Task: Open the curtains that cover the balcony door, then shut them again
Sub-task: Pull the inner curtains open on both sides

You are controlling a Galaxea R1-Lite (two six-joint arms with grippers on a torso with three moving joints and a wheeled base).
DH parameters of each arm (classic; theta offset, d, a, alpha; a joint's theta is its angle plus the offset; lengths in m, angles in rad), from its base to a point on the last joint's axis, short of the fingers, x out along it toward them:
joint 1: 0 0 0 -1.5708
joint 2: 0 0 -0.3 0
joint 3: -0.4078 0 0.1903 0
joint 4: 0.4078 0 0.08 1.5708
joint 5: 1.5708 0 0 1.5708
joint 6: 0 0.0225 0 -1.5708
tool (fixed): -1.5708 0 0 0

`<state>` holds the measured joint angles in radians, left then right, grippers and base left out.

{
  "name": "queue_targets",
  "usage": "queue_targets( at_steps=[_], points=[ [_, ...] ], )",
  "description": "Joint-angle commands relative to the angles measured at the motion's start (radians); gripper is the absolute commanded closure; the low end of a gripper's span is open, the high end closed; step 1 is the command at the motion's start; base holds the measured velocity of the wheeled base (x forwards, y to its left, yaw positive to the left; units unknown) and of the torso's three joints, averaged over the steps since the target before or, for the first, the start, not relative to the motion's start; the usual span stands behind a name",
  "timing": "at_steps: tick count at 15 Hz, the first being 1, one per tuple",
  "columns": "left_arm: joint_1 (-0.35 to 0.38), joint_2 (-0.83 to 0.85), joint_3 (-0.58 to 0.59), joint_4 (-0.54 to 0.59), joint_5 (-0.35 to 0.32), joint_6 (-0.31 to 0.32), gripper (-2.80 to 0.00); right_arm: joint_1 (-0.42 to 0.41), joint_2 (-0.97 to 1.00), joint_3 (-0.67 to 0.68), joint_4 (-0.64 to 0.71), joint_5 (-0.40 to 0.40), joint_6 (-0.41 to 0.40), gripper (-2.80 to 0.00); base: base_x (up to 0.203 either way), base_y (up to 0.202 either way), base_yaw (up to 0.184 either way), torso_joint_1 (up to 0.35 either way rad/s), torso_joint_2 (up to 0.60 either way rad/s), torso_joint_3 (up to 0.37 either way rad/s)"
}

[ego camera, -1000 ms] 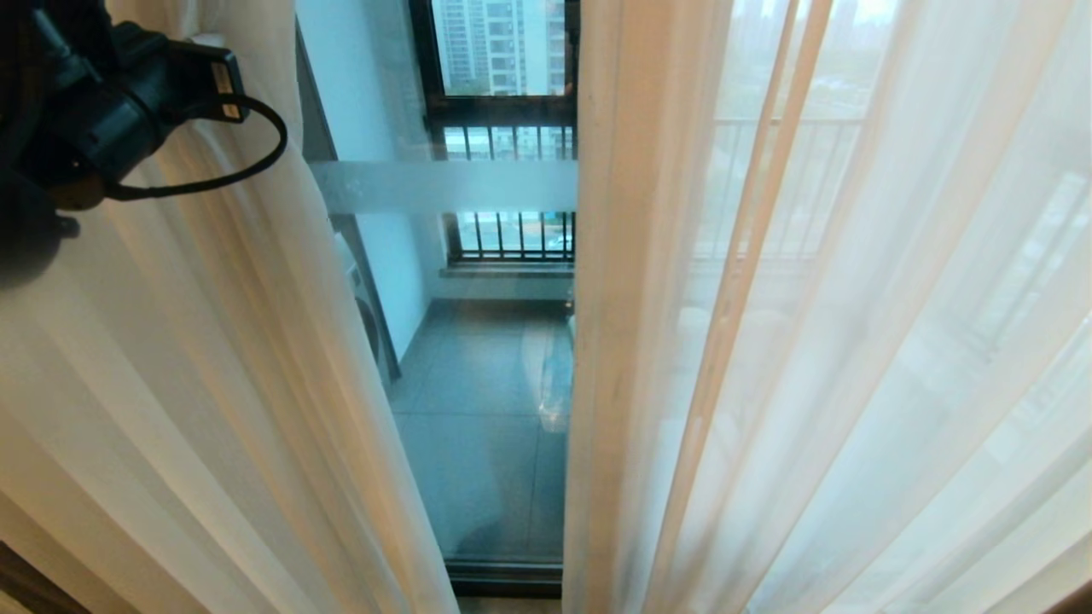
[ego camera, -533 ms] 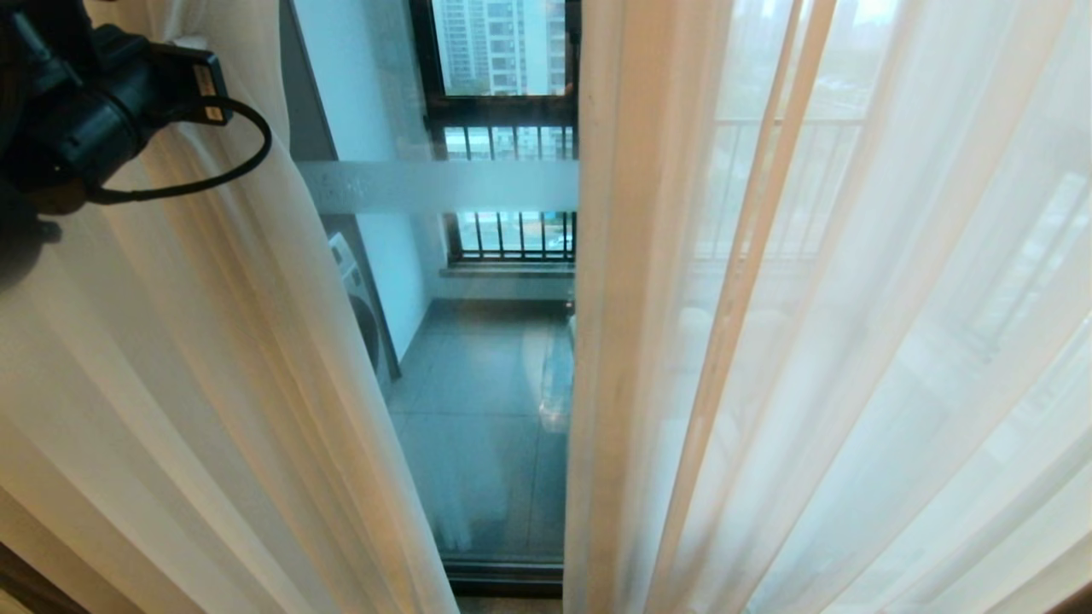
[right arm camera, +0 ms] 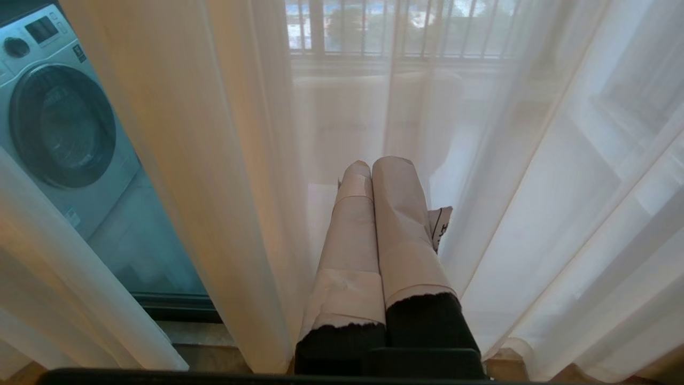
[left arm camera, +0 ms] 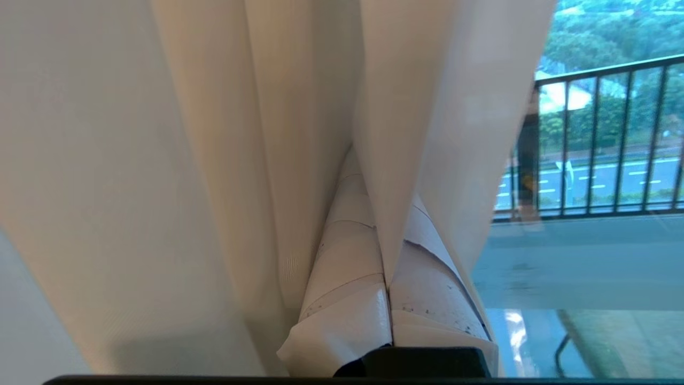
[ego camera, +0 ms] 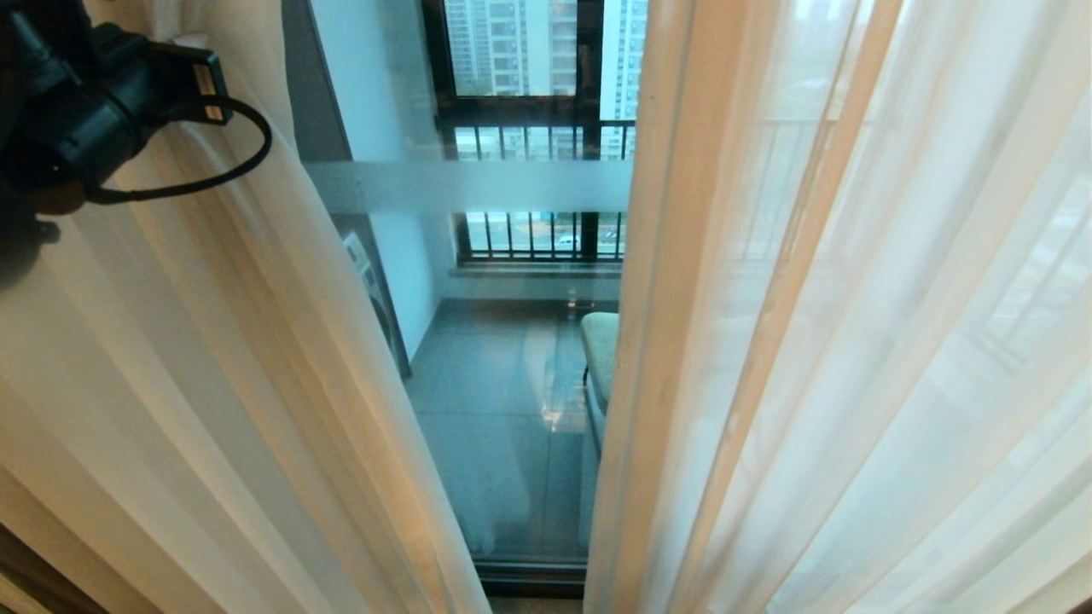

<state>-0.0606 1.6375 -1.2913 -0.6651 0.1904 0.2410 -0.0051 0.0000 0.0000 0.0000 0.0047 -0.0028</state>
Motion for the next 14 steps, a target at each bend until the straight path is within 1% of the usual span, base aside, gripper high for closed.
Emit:
queue_targets(
  at_steps=[1,14],
  points=[
    [-0.001,-0.001,0.0,-0.005,0.001,0.001,0.0,0.001,0.0,0.0,-0.001,0.0,0.0,0.0,0.0,0.198,0.002,0.004,0.0,0.0],
    [0.0,-0.001,0.01,-0.004,0.001,0.001,0.0,0.001,0.0,0.0,0.0,0.0,0.0,0.0,0.0,0.191,0.002,0.001,0.0,0.002]
  ],
)
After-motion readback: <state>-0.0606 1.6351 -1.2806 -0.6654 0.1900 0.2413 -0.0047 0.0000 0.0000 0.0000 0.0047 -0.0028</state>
